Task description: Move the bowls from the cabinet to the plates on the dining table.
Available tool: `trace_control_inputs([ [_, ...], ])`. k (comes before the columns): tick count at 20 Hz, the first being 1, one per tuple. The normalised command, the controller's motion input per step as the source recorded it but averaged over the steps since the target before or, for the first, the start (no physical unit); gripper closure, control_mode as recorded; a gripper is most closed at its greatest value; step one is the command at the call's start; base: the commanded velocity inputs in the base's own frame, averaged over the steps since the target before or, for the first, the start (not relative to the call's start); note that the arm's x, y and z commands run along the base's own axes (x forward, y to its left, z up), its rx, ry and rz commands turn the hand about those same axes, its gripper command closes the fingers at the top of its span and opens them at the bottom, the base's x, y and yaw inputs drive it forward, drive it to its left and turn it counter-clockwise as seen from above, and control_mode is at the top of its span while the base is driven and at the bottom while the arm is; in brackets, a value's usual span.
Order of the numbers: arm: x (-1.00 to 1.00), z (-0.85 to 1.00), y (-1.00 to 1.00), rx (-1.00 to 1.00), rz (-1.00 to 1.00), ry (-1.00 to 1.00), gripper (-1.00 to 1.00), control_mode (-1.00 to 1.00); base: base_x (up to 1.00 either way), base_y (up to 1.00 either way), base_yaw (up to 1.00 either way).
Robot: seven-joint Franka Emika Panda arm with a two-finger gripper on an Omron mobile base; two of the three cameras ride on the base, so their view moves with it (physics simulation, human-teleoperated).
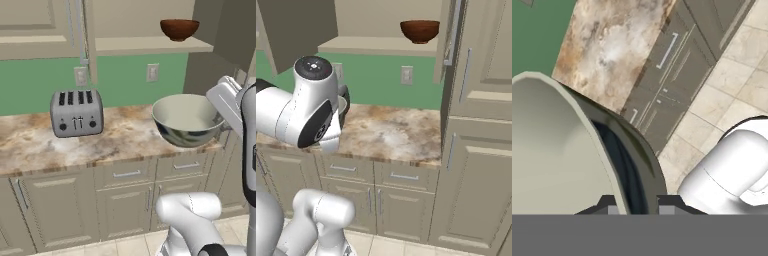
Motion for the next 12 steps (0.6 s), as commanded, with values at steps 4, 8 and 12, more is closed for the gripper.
trace_control_inputs([
  [4, 0.00, 0.00, 0.00, 0.00, 0.00, 0.00, 1.00, 1.00, -0.99, -0.01, 0.01],
  [8, 0.00, 0.00, 0.00, 0.00, 0.00, 0.00, 1.00, 1.00, -0.46, -0.18, -0.03],
  [12, 0.00, 0.00, 0.00, 0.00, 0.00, 0.00, 1.00, 1.00, -0.24, -0.42, -0.26],
])
